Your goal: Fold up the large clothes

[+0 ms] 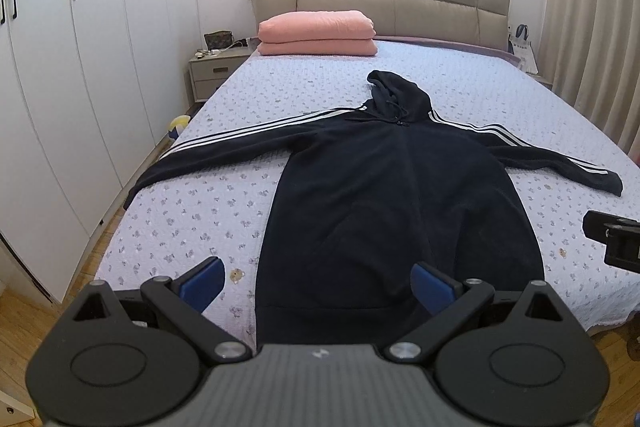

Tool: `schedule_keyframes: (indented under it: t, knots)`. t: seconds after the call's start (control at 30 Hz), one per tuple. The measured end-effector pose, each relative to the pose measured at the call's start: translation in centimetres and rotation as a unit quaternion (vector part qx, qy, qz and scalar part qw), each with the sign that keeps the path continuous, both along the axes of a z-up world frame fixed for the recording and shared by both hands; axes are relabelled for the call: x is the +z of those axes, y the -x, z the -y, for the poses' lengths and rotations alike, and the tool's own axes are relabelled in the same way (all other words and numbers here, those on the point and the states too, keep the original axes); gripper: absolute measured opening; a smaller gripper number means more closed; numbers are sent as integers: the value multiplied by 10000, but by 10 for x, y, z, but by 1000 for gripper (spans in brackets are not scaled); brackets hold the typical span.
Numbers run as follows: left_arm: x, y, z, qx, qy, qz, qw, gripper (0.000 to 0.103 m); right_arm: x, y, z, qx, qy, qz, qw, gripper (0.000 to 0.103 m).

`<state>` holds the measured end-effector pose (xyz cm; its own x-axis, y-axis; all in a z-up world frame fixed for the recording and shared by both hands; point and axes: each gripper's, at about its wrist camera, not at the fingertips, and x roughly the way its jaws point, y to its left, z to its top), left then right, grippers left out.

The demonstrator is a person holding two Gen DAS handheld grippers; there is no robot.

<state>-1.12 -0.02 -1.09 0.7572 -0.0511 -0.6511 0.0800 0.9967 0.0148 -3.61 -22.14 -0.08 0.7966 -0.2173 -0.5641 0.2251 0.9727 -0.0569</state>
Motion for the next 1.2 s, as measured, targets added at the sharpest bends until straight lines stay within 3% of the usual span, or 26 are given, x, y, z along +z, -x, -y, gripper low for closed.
schedule_keyframes:
  t: [0.8,1.03,1.2]
  knots:
    - [12,22,-17,18,195,150,9997,101,7,18,-12,-95,124,70,9999,102]
    - [2,0,0,-222,266,138,9993,101,-18,-12,9,-65,-290,-57,9995,102]
    - [-32,-46,27,-629,243,-129,9976,98,-71,-59,32,-13,-602,-159,9981,102]
